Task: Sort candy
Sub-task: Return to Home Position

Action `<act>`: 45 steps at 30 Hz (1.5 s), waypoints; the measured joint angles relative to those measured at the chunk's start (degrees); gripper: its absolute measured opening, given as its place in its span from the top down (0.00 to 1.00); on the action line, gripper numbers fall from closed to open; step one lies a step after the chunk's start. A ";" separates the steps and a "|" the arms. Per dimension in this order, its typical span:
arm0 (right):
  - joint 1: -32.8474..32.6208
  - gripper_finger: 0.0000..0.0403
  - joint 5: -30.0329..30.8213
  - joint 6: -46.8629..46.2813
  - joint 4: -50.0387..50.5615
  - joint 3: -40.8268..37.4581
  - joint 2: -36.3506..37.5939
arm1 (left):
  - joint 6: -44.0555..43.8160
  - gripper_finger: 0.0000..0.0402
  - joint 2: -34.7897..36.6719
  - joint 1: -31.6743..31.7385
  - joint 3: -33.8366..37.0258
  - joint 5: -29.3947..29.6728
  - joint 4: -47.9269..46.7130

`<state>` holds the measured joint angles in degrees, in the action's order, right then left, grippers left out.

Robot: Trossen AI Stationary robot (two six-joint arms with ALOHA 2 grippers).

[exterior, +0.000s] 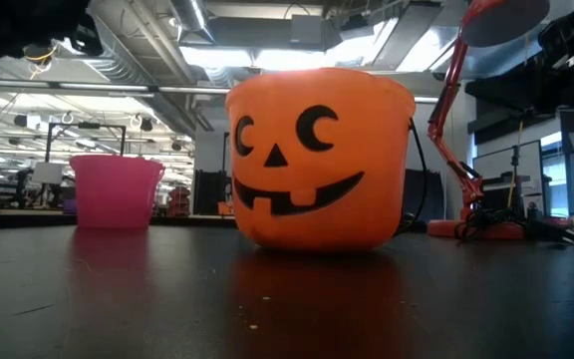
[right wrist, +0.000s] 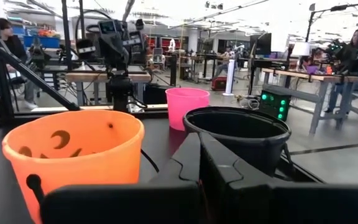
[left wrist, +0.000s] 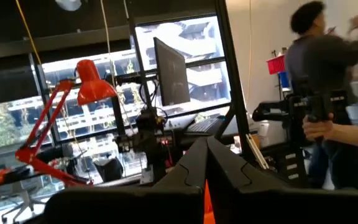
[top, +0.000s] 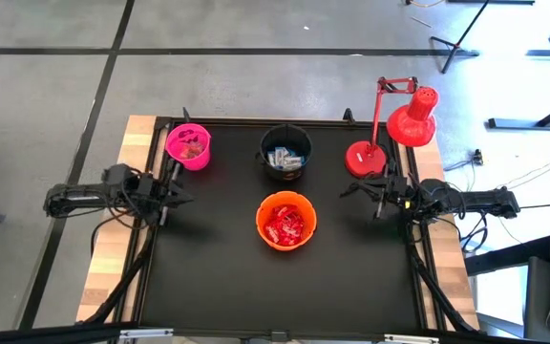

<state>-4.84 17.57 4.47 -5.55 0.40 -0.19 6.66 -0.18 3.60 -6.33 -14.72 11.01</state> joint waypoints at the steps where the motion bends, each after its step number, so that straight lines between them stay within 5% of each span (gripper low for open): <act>1: 0.00 0.99 -0.14 0.00 -0.06 0.00 0.00 | -0.01 1.00 0.02 0.02 0.74 0.00 0.43; 9: 0.00 0.99 -0.20 -1.34 1.12 0.00 0.01 | -3.27 1.00 0.01 0.00 5.98 0.61 2.34; 45: 0.00 0.99 -0.21 -2.54 2.05 0.04 0.00 | -1.57 1.00 -0.18 0.02 5.92 2.10 0.43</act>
<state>-4.84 17.37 1.93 -3.50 0.45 -0.19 5.09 -0.36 3.62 -0.40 -12.62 11.44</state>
